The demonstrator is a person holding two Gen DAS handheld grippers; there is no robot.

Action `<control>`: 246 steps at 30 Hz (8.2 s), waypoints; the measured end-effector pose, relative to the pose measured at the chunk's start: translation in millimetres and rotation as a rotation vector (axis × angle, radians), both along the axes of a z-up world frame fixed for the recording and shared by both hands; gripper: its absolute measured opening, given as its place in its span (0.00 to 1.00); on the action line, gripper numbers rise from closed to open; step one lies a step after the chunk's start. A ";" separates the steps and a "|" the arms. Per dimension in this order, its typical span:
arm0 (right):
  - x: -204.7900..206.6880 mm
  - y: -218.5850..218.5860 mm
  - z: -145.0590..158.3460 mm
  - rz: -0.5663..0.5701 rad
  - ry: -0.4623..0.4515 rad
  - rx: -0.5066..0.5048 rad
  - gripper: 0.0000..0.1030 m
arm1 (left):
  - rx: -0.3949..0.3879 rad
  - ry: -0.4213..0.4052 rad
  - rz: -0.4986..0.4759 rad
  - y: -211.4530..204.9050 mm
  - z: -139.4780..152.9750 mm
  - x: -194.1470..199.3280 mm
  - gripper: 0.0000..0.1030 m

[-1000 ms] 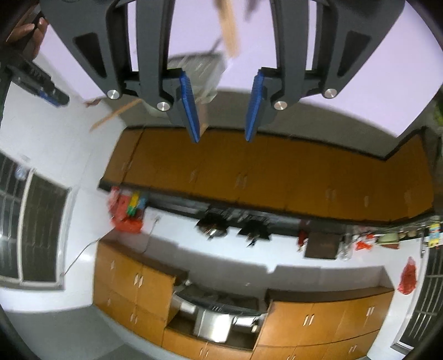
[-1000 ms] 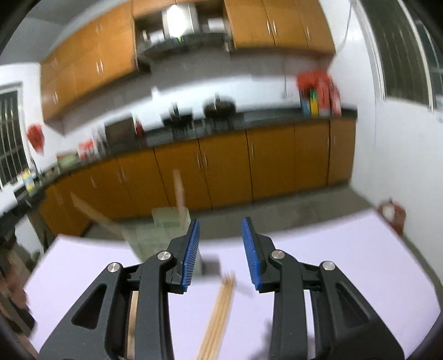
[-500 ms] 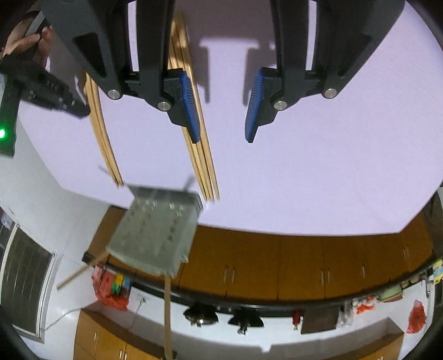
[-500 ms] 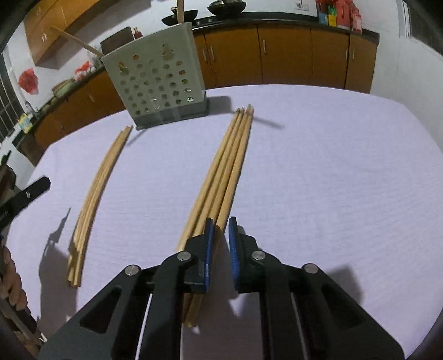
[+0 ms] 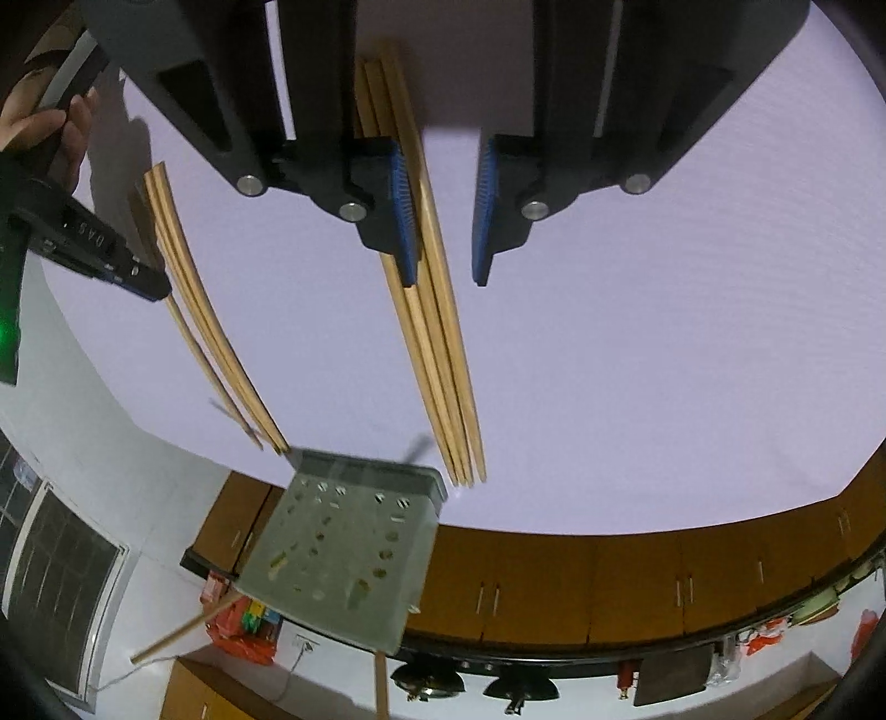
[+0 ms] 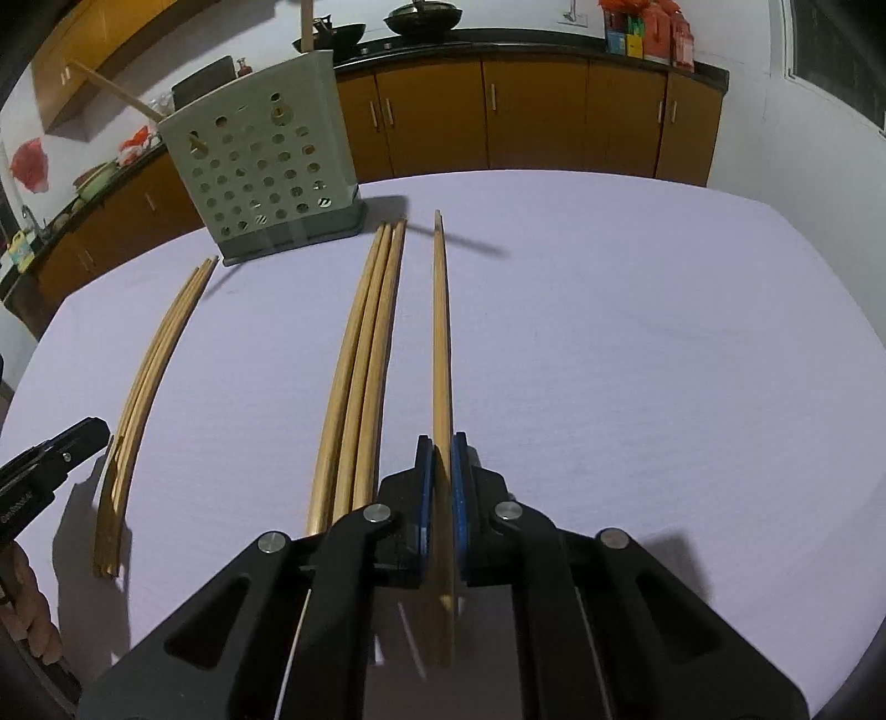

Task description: Organize utensils

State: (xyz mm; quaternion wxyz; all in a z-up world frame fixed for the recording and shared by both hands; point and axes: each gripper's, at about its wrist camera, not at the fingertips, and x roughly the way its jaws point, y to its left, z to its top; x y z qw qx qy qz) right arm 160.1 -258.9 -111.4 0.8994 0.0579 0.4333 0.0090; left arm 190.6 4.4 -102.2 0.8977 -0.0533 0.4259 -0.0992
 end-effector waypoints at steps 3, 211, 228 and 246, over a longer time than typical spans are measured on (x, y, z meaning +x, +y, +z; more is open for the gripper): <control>-0.7 0.7 -0.2 -0.001 -0.004 0.000 0.07 | 0.020 0.009 -0.002 -3.6 -3.7 -0.2 0.16; -0.3 -15.4 136.7 -0.019 -0.417 0.024 0.31 | 0.070 -0.380 0.007 24.2 171.2 9.1 0.29; 4.2 18.4 2.2 0.111 -0.007 0.059 0.10 | -0.003 -0.033 0.000 18.5 25.1 2.2 0.25; 1.5 -7.1 -2.0 -0.028 -0.035 -0.020 0.08 | 0.081 0.030 -0.041 -14.7 -3.0 6.1 0.15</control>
